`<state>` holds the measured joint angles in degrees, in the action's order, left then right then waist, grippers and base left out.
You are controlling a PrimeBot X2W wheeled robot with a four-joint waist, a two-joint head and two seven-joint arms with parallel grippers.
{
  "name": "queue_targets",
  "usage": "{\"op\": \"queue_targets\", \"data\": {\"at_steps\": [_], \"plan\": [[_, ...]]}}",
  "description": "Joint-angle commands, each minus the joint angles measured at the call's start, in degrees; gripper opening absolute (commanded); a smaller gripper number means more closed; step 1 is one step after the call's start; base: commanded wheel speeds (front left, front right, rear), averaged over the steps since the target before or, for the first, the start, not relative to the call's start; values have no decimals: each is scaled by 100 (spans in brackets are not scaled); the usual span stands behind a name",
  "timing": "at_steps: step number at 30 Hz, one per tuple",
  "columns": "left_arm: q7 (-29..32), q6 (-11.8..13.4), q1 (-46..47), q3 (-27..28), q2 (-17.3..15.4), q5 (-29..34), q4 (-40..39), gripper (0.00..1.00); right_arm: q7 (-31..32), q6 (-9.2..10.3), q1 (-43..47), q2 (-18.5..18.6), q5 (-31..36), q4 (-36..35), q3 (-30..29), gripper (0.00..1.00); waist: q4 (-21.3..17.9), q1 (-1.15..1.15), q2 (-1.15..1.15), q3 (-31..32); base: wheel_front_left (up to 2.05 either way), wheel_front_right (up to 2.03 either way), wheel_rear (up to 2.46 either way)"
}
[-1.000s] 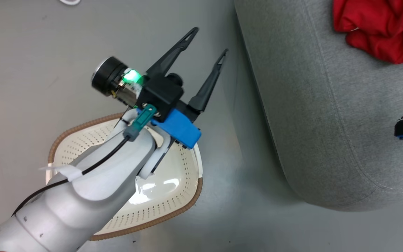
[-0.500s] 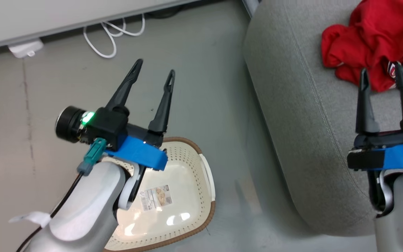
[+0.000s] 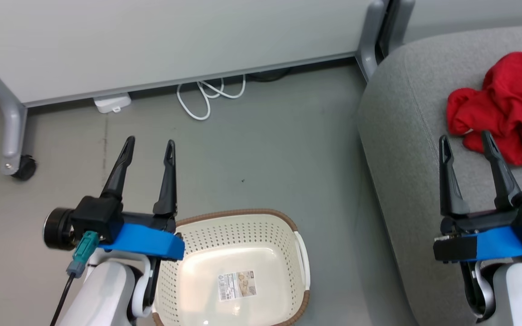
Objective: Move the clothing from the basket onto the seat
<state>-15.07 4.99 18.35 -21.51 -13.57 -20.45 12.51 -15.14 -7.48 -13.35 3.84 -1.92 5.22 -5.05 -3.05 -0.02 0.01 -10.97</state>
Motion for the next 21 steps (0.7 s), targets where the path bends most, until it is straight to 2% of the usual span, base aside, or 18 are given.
{"op": "queue_targets", "data": {"at_steps": [1, 8, 21], "plan": [[-15, -44, -172, 163, 59, 73, -20, 100, -2, -3, 176, -33, 38, 6, -23, 100, 159, 2, -1, 190, 0, 0, 0], [-15, -221, -610, 682, 274, 317, -31, 100, -1, -3, 472, -76, 27, 51, -54, 100, 290, 2, -1, 439, 0, 0, 0], [-15, -730, -1117, 1291, 612, 703, 114, 100, -1, -3, 856, -99, -75, 301, -119, 100, 396, 2, -1, 791, 0, 0, 0]]}}
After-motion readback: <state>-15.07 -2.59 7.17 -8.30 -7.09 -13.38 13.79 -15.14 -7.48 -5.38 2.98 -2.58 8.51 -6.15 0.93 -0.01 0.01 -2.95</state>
